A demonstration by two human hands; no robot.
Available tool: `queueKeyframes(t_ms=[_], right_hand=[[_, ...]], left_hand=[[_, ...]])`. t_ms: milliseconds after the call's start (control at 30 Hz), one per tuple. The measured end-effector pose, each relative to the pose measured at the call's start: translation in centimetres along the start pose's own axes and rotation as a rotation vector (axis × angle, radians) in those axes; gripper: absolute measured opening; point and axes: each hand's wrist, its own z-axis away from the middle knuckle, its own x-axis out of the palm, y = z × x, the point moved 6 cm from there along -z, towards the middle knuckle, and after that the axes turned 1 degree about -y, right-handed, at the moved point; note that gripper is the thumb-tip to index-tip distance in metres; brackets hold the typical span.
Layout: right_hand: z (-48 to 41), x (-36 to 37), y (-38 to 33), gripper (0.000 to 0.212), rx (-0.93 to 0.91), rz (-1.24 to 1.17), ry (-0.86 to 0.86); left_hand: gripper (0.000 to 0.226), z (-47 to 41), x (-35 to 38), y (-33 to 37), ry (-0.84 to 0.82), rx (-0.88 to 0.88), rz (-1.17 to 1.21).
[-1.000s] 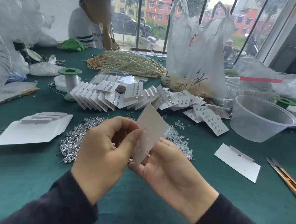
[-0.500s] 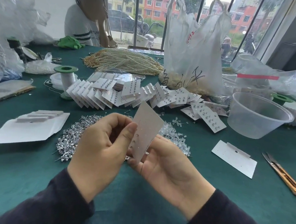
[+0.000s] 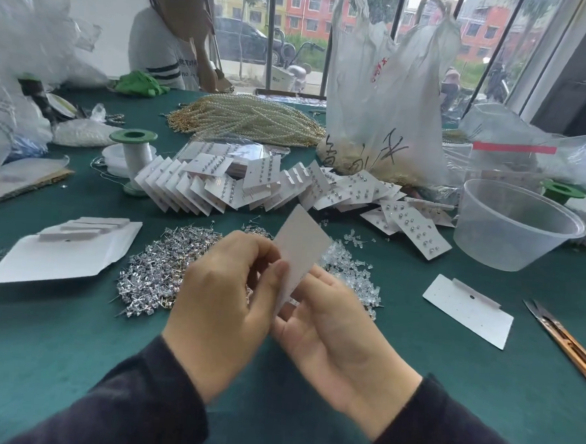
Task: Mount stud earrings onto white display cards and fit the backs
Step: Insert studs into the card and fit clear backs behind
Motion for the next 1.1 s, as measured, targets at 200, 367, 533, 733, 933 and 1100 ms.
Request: queueKeyframes(t_ms=[200,367,533,733,933,1100], right_hand=[[0.1,-0.2,0.0,0.03,0.055,-0.251,0.024],[0.0,-1.3,-1.9,0.025,0.026,-0.218,0.132],[-0.1,-2.3,-2.6,0.012,0.009,-0.231,0.207],[-0.2,-2.5,-2.4,0.012,0.019,-0.21,0.213],[-0.2,-2.3,-2.1,0.023,0.063,-0.164,0.156],[-0.1,-1.8,-2.0,0.026,0.095,-0.107,0.087]], left_hand=[[0.018,-0.1,0.1,0.7,-0.009,0.079,-0.009],[0.008,-2.2,-1.6,-2.9,-0.287,-0.141,-0.07],[0.013,-0.2,0.2,-3.3,-0.722,-0.071,-0.185],[0.008,0.1,0.9,-3.2,-0.707,-0.043,-0.179],[0.011,0.1,0.9,-2.4,-0.658,0.065,-0.193],[0.005,-1.4,-0.8,-1.6,-0.379,-0.225,0.56]])
